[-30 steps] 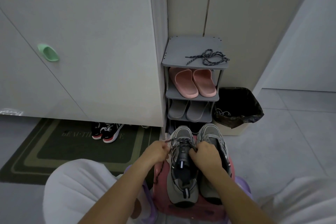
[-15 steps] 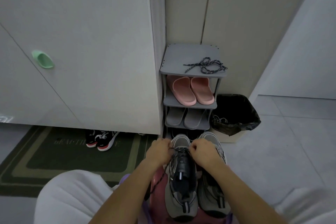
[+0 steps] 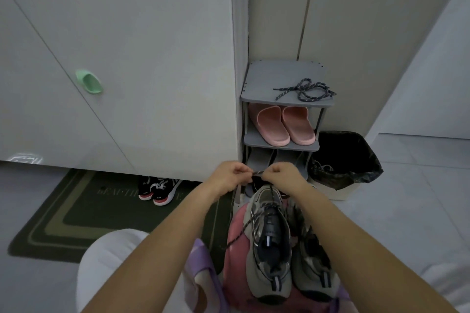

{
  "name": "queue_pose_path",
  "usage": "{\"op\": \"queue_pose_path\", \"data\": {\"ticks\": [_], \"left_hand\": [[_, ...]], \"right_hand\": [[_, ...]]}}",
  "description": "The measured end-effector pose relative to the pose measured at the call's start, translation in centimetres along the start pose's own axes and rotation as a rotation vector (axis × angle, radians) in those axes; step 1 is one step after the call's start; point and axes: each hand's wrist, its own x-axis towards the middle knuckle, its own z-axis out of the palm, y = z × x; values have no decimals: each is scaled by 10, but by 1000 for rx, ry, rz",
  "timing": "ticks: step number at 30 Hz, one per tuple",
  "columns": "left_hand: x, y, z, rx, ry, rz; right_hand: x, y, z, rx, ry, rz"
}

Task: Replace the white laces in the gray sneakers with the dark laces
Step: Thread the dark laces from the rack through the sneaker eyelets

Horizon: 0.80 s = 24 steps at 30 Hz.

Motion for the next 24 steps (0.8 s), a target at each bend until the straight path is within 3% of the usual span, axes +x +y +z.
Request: {"op": "queue_pose_path", "data": {"ticks": [6, 15, 21, 24], "left_hand": [[-12, -36, 9, -3, -4, -72], [-29, -96, 22, 433, 46, -168], [-41, -109, 22, 560, -76, -310], [-43, -108, 23, 413, -76, -342]], "right_hand": [[-3, 2, -12, 178, 37, 57], [0, 13, -19, 463, 164, 127], [5, 6, -11, 404, 157, 71], [5, -3, -1, 314, 107, 9]]}}
